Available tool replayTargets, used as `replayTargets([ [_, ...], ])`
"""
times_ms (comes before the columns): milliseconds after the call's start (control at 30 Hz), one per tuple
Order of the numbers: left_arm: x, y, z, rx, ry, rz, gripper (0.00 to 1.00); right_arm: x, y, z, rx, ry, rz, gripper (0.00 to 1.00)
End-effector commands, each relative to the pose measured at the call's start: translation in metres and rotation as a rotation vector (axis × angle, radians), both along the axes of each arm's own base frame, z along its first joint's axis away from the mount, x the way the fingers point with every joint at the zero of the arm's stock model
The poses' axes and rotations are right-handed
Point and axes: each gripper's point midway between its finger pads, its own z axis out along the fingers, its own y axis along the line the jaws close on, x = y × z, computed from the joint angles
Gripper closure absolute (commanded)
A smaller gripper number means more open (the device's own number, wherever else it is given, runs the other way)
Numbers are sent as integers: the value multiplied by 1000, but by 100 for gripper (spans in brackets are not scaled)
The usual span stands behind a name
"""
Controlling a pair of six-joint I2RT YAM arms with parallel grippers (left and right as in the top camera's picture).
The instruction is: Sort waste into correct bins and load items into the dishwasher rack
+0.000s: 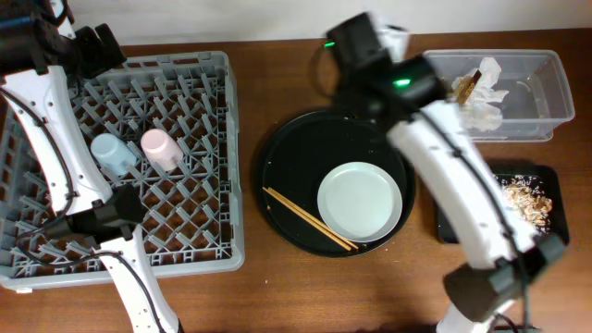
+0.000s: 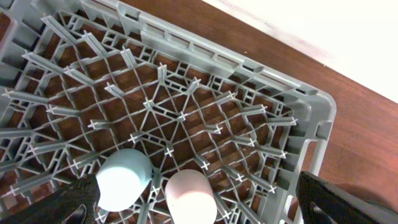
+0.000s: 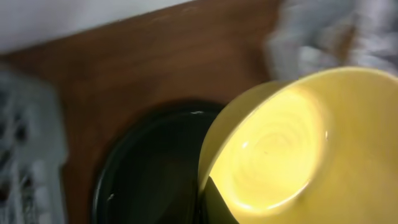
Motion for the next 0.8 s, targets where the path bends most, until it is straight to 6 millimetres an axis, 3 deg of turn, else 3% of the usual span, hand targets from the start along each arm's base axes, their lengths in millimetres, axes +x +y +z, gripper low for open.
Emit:
replayTargets([
  [0, -2, 3, 6, 14, -12, 12, 1, 13, 61, -52, -134, 72, 282, 96],
  [167, -2, 3, 6, 14, -12, 12, 1, 19, 111, -120, -229, 137, 440, 96],
  [300, -2, 3, 6, 14, -12, 12, 1, 12, 132, -164, -251, 207, 489, 96],
  [500, -2, 3, 6, 14, -12, 12, 1, -6, 155, -177, -135, 279, 570, 95],
  [567, -2, 3, 6, 14, -12, 12, 1, -11, 152, -179, -142, 304, 572, 78],
  [733, -2, 3, 6, 14, -12, 12, 1, -21, 144, -183, -164, 357, 571, 76],
  [767, -2, 3, 6, 14, -12, 12, 0, -24, 141, -184, -171, 373, 570, 69],
])
